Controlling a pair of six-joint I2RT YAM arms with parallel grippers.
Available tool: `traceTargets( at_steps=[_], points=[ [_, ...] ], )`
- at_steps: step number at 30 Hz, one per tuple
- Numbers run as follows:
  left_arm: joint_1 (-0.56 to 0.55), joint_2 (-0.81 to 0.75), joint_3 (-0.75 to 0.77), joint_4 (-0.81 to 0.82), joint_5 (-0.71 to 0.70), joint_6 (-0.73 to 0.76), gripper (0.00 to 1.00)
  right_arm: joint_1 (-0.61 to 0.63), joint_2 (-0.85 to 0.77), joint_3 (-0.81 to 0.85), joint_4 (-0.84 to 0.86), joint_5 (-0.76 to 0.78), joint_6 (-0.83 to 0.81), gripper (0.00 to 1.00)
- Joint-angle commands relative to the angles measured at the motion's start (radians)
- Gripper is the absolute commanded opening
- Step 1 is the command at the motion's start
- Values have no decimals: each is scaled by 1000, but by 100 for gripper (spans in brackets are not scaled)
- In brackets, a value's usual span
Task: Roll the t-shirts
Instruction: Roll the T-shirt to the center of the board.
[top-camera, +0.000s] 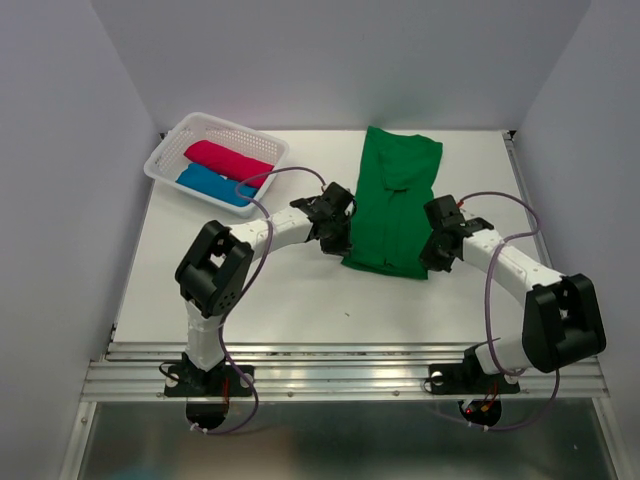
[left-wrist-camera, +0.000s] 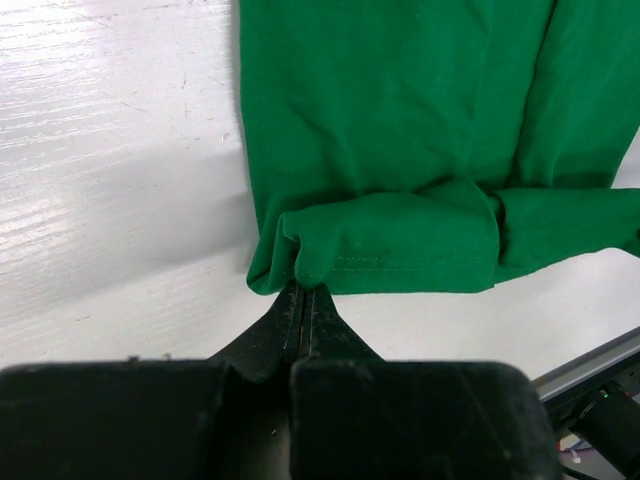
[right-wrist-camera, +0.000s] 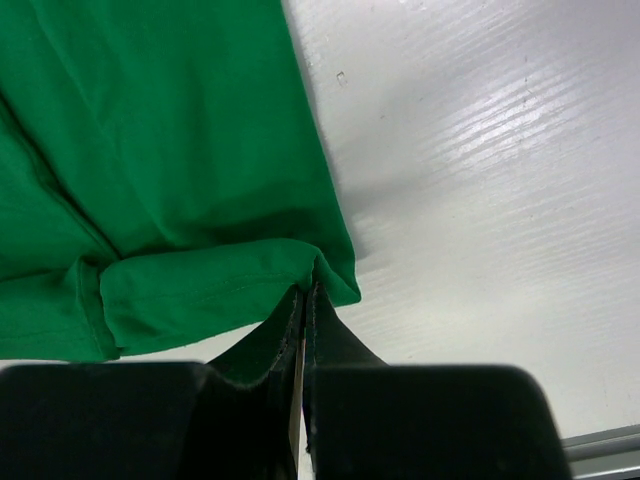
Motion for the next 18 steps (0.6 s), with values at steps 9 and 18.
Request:
traceTargets(
  at_steps=[9,18],
  points=[
    [15,45,77,-26,-19,29,1,1,55,76,56,53,-16,16],
    [17,-24,107,-55,-109,36,49,1,-23,118,54,51,-18,44]
  ],
)
